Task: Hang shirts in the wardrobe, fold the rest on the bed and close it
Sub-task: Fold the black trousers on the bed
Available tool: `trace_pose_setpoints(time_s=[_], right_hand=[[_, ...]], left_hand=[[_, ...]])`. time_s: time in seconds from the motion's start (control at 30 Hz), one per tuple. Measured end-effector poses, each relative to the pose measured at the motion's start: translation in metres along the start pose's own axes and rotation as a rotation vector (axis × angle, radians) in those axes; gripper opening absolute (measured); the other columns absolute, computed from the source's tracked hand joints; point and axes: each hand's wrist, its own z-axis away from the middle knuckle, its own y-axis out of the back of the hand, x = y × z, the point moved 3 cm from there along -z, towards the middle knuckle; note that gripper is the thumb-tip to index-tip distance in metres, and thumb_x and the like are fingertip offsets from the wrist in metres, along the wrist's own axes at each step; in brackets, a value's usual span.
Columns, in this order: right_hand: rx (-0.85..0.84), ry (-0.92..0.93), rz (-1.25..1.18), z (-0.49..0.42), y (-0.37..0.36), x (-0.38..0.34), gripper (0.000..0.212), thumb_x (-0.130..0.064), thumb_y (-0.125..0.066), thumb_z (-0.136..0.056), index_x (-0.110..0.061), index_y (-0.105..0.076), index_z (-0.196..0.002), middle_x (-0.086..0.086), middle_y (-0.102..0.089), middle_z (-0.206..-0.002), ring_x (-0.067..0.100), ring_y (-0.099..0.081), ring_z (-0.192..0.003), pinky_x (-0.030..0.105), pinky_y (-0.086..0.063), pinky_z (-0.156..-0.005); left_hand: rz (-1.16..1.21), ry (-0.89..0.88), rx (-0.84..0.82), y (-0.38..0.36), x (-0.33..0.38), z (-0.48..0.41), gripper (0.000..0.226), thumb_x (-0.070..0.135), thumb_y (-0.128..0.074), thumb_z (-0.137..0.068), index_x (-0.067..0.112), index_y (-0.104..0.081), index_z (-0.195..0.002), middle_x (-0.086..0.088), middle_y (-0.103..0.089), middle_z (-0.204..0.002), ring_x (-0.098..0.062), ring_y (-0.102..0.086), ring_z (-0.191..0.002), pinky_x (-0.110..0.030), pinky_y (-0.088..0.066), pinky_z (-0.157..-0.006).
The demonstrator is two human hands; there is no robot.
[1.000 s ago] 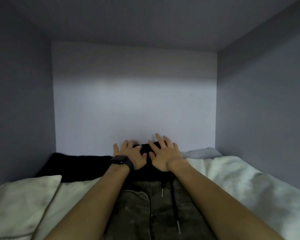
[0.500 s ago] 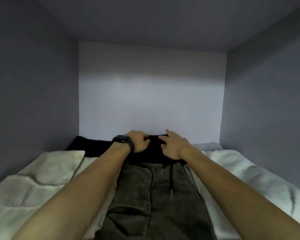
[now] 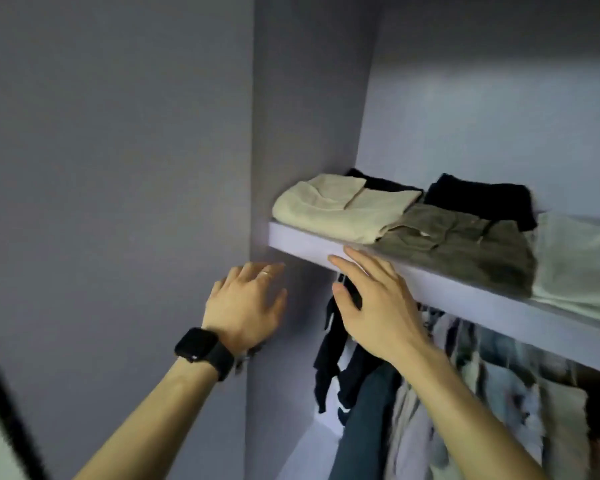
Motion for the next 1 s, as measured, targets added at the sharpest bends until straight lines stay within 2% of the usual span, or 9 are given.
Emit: trace_pose_setpoints(time_s=[0.17, 0.37, 0.57, 0.7, 0.8, 1.0], right_hand=[[-0.137, 0.09, -0.317, 0.072, -0.089, -0.103, 0.037, -0.021, -0.065, -0.095, -0.022, -0.066, -0.132, -0.005, -0.062, -0.135, 0.02, -0.053, -0.127, 0.039, -0.044, -0.107], [-0.466, 0.297, -0.531, 0.152, -0.189, -0.261, 0.036, -0.026, -0.062, -0.096, -0.027, -0.066, -0.131, -0.013, -0.063, -0.132, 0.015, -0.054, -0.125, 0.039, -0.048, -0.101], [-0.668, 0.503, -0.598, 0.166, -0.264, -0.441, 0.032, -0.021, -0.068, -0.091, -0.02, -0.072, -0.123, 0.003, -0.066, -0.13, 0.028, -0.059, -0.119, 0.038, -0.042, -0.106], [-0.676, 0.553, -0.603, 0.147, -0.292, -0.511, 0.033, -0.027, -0.066, -0.093, -0.025, -0.071, -0.125, 0.001, -0.063, -0.134, 0.027, -0.055, -0.12, 0.041, -0.047, -0.1], [-0.701, 0.564, -0.614, 0.134, -0.314, -0.558, 0.033, -0.032, -0.062, -0.095, -0.028, -0.069, -0.128, -0.002, -0.061, -0.137, 0.024, -0.052, -0.123, 0.039, -0.045, -0.103], [-0.712, 0.629, -0.648, 0.088, -0.368, -0.654, 0.035, -0.034, -0.059, -0.097, -0.029, -0.066, -0.131, -0.005, -0.059, -0.139, 0.02, -0.048, -0.129, 0.038, -0.043, -0.106]], left_hand=[[-0.105, 0.334, -0.145, 0.014, -0.123, 0.169, 0.046, 0.048, -0.044, -0.098, 0.043, -0.044, -0.144, 0.016, -0.049, -0.144, -0.015, -0.042, -0.133, -0.035, -0.04, -0.103], [-0.219, 0.717, -0.247, 0.071, -0.242, 0.345, 0.042, 0.045, -0.043, -0.099, 0.041, -0.048, -0.141, 0.017, -0.054, -0.139, -0.011, -0.043, -0.132, -0.032, -0.04, -0.103], [-0.284, 1.043, -0.204, 0.142, -0.354, 0.476, 0.038, 0.04, -0.044, -0.099, 0.036, -0.055, -0.135, 0.009, -0.062, -0.13, -0.018, -0.055, -0.121, -0.034, -0.046, -0.093], [-0.313, 1.149, -0.171, 0.177, -0.4, 0.518, 0.037, 0.038, -0.046, -0.099, 0.034, -0.057, -0.134, 0.007, -0.063, -0.128, -0.02, -0.058, -0.118, -0.035, -0.047, -0.092], [-0.33, 1.217, -0.109, 0.203, -0.435, 0.538, 0.035, 0.038, -0.047, -0.098, 0.037, -0.059, -0.13, 0.009, -0.065, -0.125, -0.02, -0.061, -0.113, -0.034, -0.049, -0.087], [-0.38, 1.275, -0.001, 0.252, -0.517, 0.538, 0.034, 0.039, -0.047, -0.098, 0.038, -0.058, -0.13, 0.01, -0.065, -0.123, -0.019, -0.06, -0.114, -0.036, -0.05, -0.087]])
